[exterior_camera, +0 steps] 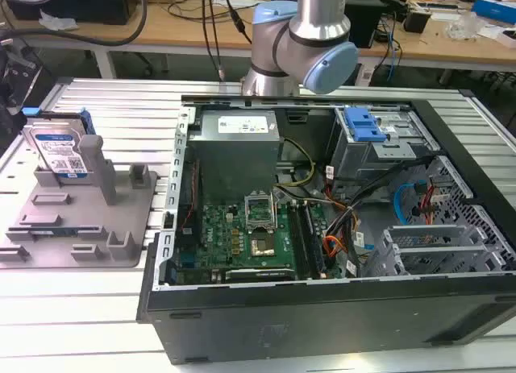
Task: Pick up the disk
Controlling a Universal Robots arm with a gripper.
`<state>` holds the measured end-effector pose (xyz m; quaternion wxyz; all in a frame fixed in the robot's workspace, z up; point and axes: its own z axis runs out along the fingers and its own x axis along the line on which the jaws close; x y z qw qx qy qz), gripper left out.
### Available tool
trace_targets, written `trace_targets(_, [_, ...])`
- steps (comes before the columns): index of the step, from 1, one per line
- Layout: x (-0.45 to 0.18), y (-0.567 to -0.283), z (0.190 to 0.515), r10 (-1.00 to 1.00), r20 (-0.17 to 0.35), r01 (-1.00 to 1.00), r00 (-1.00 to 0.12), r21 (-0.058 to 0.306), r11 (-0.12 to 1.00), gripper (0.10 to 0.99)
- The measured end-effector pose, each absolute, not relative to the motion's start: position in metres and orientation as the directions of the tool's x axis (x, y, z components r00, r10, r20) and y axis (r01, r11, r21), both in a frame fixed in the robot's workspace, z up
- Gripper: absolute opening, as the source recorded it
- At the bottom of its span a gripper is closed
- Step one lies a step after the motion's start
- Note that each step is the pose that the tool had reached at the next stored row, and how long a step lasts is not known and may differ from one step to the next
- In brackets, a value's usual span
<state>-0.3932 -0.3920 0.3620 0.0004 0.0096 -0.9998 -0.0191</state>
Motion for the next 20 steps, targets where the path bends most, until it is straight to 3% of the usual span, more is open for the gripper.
trace_targets(14, [-0.3932, -0.3920, 0.3620, -0.030, 0.001, -0.030, -1.000, 0.038, 0.999, 0.106])
trace_targets(20, [-0.3932, -0.3919, 0.3618, -0.248, 0.000, -0.248, -0.969, 0.038, 0.968, 0.106])
